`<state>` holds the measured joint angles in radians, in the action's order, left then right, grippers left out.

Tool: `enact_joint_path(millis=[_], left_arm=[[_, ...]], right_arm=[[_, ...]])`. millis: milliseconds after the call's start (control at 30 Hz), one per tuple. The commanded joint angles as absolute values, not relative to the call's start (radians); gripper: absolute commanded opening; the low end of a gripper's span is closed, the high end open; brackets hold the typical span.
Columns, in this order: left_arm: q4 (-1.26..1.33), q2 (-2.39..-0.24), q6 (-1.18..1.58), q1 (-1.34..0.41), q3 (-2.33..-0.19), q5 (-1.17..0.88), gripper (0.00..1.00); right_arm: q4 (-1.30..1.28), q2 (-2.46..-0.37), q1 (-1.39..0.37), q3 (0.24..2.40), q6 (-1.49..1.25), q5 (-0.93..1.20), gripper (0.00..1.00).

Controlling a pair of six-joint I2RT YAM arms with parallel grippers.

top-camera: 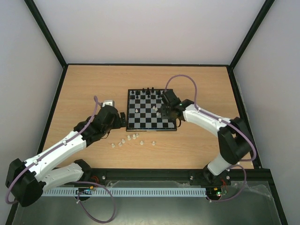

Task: Set up the chess pieces on the board
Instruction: Move the chess piece to the chessboard.

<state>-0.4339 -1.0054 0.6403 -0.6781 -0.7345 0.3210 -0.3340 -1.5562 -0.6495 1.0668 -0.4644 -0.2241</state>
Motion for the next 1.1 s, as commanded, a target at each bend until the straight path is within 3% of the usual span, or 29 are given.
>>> enact_joint_path(millis=[0,100,333,633,933,1067], left_arm=[[-0.37,-1.031,0.65,-0.658,-0.694,0.312,0.99],[-0.351,-1.065,0.641,-0.648,-0.69,0.294,0.99],[-0.345,-1.08,0.633,-0.642,-0.679,0.294,0.99],[-0.352,-1.095,0.604,-0.626,-0.697,0.299,1.0],[-0.353,-1.09,0.599,-0.62,-0.696,0.286,0.99],[-0.352,-1.082,0.602,-0.62,-0.69,0.287,1.0]], right_arm=[[-0.354,-1.673,-0.622,1.109,-0.463,-0.204,0.32],[-0.345,-1.721,-0.606,1.117,-0.462,-0.2,0.28],[-0.331,-1.733,-0.606,1.123,-0.464,-0.235,0.29],[-0.331,-1.794,-0.605,1.179,-0.461,-0.258,0.36],[-0.337,-1.831,-0.597,1.204,-0.462,-0.283,0.3],[-0.336,-1.837,-0.591,1.206,-0.463,-0.289,0.22]])
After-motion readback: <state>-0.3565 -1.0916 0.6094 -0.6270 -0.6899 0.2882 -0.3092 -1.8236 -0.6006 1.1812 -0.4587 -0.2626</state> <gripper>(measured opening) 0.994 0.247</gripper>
